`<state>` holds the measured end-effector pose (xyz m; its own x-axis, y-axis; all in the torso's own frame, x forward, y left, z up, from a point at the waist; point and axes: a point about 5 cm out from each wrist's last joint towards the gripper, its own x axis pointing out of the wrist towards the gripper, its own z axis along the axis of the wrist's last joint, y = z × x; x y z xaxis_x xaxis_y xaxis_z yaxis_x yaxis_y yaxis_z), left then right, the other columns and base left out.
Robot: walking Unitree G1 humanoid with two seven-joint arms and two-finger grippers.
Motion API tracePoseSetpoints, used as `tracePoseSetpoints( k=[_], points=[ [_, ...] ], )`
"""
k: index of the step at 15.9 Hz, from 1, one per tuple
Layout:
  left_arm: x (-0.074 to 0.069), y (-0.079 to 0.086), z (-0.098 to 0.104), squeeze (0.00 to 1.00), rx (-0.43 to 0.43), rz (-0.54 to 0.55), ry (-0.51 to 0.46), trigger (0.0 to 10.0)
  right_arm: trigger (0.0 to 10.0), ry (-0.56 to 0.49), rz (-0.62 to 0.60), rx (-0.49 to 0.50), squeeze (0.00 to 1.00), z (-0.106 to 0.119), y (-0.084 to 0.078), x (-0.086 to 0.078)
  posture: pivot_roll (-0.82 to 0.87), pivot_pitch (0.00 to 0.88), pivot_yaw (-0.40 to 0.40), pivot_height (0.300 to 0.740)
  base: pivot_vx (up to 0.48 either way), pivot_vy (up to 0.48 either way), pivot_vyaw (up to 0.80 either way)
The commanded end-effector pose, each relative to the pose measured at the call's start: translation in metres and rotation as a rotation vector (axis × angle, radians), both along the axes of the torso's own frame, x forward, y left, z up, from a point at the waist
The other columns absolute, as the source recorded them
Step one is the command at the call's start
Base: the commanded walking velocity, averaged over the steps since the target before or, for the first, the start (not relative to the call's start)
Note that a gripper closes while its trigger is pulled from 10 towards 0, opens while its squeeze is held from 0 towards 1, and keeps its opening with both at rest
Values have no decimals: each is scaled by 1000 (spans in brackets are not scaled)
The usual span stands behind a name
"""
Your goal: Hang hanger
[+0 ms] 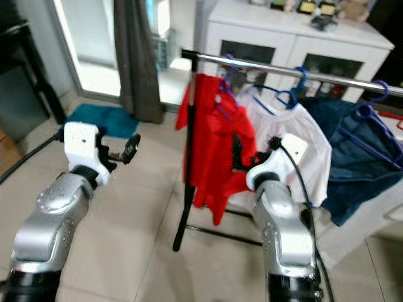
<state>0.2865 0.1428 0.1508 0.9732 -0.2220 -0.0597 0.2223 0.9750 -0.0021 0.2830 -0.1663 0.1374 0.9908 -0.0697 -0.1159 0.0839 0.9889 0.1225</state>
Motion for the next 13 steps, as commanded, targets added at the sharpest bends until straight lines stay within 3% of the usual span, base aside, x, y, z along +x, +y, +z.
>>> tracePoseSetpoints(
  k=[1, 3, 4, 6, 10, 13],
  points=[
    [2, 5, 0, 0, 12, 29, 7, 10000, 10000, -28, 5, 5, 0, 6, 2, 3, -14, 0, -60, 740, 0, 0, 0],
    [2, 8, 1, 0, -7, 38, -4, 10000, 10000, -43, 11, -28, 0, 8, 2, 4, -12, 0, -63, 740, 0, 0, 0],
    [3, 7, 3, 0, 11, 32, -20, 10000, 10000, -39, 8, -123, 0, 8, 1, 7, -12, 0, -67, 740, 0, 0, 0],
    [3, 5, 5, 0, 15, 25, -30, 10000, 10000, -34, 14, -106, 0, 7, 1, 8, -10, 0, -68, 740, 0, -135, 516],
    [6, 4, 7, 0, 16, 33, -40, 10000, 10000, -31, 10, -41, 0, 9, 3, 13, -11, 0, -71, 740, 0, -480, 691],
    [8, 2, 7, 0, 29, 28, -47, 10000, 10000, -36, 22, -54, 0, 12, 4, 16, -15, 0, -73, 740, 0, -480, 800]
  ],
)
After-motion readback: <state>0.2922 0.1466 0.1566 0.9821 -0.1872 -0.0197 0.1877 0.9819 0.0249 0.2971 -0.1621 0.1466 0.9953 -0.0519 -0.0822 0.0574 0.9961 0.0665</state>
